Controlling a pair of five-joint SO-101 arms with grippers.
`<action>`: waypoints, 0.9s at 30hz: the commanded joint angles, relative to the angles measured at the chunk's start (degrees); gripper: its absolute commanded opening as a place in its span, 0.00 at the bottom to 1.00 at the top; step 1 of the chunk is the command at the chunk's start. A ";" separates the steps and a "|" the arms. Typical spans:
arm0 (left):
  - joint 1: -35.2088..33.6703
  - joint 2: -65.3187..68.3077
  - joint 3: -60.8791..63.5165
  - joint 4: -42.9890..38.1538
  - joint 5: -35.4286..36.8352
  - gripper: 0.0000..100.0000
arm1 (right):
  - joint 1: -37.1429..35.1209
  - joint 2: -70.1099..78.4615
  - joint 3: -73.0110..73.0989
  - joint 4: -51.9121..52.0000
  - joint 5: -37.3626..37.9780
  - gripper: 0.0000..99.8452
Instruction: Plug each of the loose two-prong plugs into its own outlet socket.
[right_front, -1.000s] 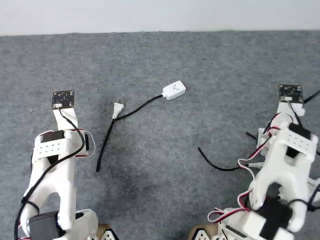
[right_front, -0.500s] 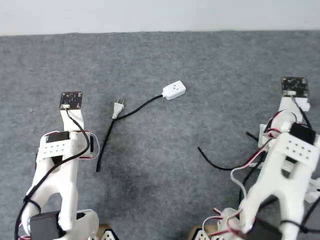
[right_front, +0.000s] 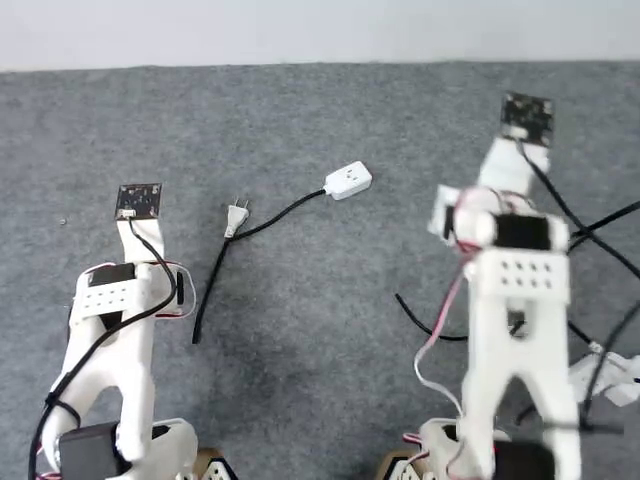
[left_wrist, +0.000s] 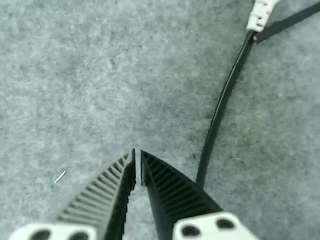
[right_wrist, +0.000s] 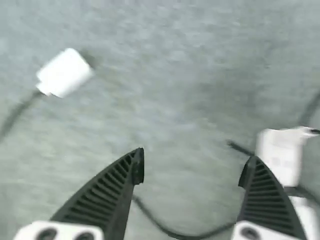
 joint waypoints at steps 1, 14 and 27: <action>-0.18 -0.44 -0.75 -1.32 -0.62 0.01 | -3.47 9.10 -12.57 -0.04 -8.70 0.30; 0.26 0.00 -0.66 -1.32 -0.70 0.14 | -8.84 45.32 -46.59 -4.53 -20.84 0.30; 0.26 0.00 -0.22 -2.64 -0.70 0.16 | -11.91 76.88 -80.79 -6.46 -20.75 0.30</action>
